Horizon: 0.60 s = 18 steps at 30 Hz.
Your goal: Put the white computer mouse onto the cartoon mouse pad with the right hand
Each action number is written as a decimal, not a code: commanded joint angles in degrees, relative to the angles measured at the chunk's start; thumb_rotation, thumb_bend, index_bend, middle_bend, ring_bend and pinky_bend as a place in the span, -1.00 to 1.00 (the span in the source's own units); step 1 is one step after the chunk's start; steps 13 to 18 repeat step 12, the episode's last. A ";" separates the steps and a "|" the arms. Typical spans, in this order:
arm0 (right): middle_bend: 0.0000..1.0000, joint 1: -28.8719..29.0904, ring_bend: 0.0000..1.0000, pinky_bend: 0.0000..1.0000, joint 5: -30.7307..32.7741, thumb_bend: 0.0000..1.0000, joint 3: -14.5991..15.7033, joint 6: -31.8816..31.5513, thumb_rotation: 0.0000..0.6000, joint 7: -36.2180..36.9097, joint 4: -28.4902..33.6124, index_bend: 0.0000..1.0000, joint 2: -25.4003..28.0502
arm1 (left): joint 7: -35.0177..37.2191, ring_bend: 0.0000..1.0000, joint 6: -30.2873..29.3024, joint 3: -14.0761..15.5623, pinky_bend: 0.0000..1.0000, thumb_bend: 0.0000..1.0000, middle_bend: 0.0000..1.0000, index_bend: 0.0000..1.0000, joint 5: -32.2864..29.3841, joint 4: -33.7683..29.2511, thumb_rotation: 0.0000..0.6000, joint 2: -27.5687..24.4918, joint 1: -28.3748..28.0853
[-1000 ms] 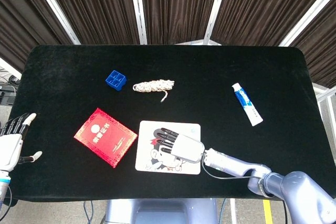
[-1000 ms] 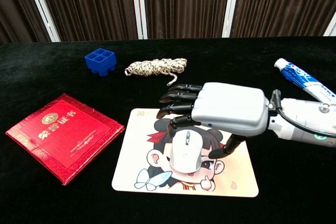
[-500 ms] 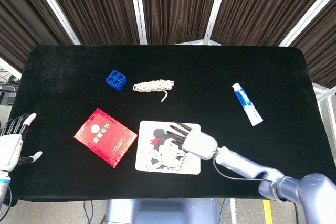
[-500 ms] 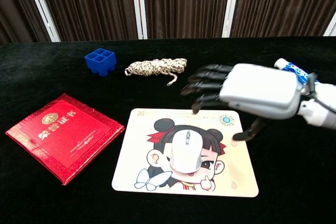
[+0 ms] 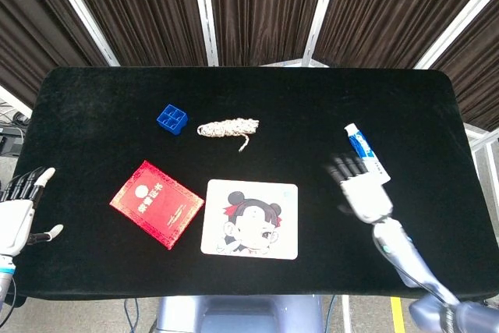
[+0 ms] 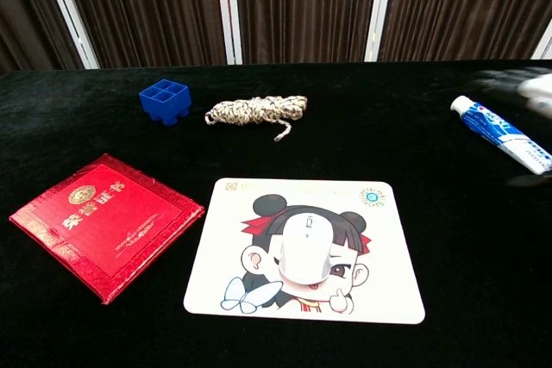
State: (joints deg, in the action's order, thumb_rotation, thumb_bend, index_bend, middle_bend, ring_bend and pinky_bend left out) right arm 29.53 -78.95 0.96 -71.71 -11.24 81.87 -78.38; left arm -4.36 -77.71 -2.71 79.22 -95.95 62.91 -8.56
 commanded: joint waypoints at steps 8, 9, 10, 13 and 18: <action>-1.00 -11.87 -1.00 -1.00 7.65 -0.70 -0.60 -8.17 1.00 -4.73 18.53 -1.00 12.49 | -1.86 -1.00 -1.27 0.04 -1.00 -0.64 -1.00 -1.00 0.57 0.83 1.00 0.74 0.30; -1.00 -12.64 -1.00 -1.00 7.45 -0.70 -0.51 -8.89 1.00 -4.08 18.70 -1.00 12.89 | -1.89 -1.00 -1.44 0.02 -1.00 -0.64 -1.00 -1.00 0.64 0.92 1.00 0.82 0.35; -1.00 -13.36 -1.00 -1.00 7.35 -0.70 -0.54 -9.54 1.00 -3.29 18.67 -1.00 13.22 | -1.90 -1.00 -1.60 -0.01 -1.00 -0.64 -1.00 -1.00 0.69 1.03 1.00 0.90 0.39; -1.00 -14.87 -1.00 -1.00 7.40 -0.70 -0.81 -10.90 1.00 -1.12 18.15 -1.00 13.74 | -1.99 -1.00 -2.01 -0.13 -1.00 -0.64 -1.00 -1.00 0.75 1.31 1.00 1.13 0.49; -1.00 -14.87 -1.00 -1.00 7.40 -0.70 -0.81 -10.90 1.00 -1.12 18.15 -1.00 13.74 | -1.99 -1.00 -2.01 -0.13 -1.00 -0.64 -1.00 -1.00 0.75 1.31 1.00 1.13 0.49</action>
